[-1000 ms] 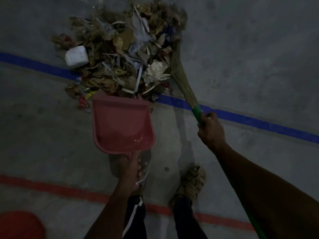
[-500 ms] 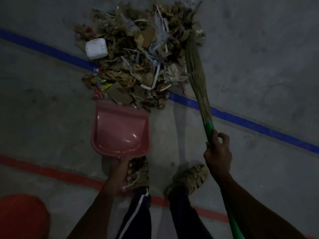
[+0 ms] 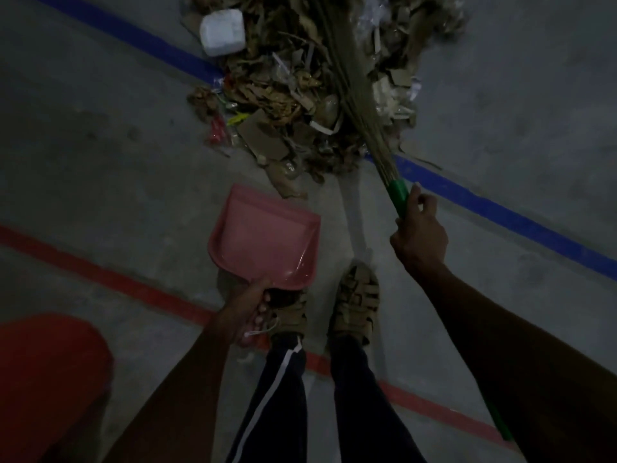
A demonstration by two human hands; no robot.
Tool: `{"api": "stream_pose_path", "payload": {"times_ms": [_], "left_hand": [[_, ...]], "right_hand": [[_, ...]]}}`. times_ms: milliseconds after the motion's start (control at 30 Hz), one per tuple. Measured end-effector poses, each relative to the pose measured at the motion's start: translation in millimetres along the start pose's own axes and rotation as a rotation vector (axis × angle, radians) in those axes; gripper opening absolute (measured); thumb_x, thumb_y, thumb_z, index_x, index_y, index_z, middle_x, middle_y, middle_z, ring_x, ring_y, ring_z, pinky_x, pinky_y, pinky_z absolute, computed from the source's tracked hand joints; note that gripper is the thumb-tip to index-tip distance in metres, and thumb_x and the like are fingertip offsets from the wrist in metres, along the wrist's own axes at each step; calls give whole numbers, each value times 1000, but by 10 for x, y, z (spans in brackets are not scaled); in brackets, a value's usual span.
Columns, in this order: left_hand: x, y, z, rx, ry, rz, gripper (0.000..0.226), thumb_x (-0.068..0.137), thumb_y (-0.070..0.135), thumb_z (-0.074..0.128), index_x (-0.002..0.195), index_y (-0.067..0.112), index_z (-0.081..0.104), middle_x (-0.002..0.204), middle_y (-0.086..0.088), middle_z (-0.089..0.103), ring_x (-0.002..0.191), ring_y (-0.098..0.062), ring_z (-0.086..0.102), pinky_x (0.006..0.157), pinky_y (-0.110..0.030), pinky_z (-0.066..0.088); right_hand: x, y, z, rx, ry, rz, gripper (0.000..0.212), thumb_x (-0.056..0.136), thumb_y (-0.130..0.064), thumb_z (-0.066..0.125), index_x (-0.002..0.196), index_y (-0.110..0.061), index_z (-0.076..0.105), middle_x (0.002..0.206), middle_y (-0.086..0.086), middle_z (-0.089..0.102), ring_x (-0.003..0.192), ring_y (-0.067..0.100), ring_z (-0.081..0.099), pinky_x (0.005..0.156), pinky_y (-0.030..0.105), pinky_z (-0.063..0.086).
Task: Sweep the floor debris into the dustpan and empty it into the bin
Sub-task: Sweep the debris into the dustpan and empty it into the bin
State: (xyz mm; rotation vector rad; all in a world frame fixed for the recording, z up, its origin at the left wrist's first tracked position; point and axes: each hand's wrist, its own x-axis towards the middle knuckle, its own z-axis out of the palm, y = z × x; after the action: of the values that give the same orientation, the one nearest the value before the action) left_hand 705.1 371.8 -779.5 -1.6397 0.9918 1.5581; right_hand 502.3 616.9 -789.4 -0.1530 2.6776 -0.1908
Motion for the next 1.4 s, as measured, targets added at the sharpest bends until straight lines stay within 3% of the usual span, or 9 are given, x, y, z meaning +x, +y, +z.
{"api": "stream_pose_path", "payload": {"times_ms": [100,233,400,567,667,800,1000,1167,1400], "left_hand": [[120,1,19,-28,9,15,41,93,36,62,61,15,47,48,0,36,31,-12,29,36,-16,23],[316,70,89,-66,39,43,43,95,36,60,61,14,45,47,-1,33,30,-12,27,37,-14,22],[595,239,164,1,67,76,43,94,37,61,61,13,46,45,-1,34,31,-14,27,40,-15,20],[818,498,228,43,63,77,45,91,43,62,60,16,46,46,-1,35,34,-14,27,42,-15,21],[878,660,251,86,43,84,46,92,44,62,59,17,45,47,-1,34,31,-13,26,39,-12,21],[895,822,271,136,63,152,44,92,36,64,60,12,46,47,-4,34,30,-13,27,38,-12,21],[940,930,189,257,92,152,47,92,43,61,59,12,47,46,-4,35,31,-13,27,41,-14,21],[994,960,160,312,107,149,47,93,43,61,61,12,48,46,-3,35,32,-14,28,40,-13,22],[1105,1060,156,357,86,176,46,91,44,60,58,15,47,48,-2,36,33,-13,29,42,-14,21]], "right_hand": [[159,-3,19,35,16,92,87,88,-11,62,157,-15,10,149,12,28,79,24,52,58,33,38],[398,128,78,46,101,111,82,84,-6,63,155,-15,21,146,13,31,89,26,59,61,32,37],[746,326,282,-2,46,81,75,78,-5,65,147,-10,34,142,13,35,87,39,59,57,34,36],[817,473,420,20,39,30,72,81,-4,67,147,-10,39,142,8,38,77,21,54,54,26,33],[747,599,477,41,42,-48,70,80,-4,67,144,-13,40,139,5,38,77,16,57,48,24,37],[598,751,606,55,-21,-96,66,79,-8,68,138,-18,40,140,2,35,77,27,61,48,38,52],[463,825,675,183,116,-58,67,76,3,68,139,-11,48,139,11,44,73,16,55,50,20,31],[958,794,622,163,143,81,69,82,-4,64,146,-15,40,144,10,40,88,32,59,59,31,36],[1369,605,636,60,17,-91,63,82,-8,66,141,-10,43,142,9,42,88,33,59,58,35,46]]}}
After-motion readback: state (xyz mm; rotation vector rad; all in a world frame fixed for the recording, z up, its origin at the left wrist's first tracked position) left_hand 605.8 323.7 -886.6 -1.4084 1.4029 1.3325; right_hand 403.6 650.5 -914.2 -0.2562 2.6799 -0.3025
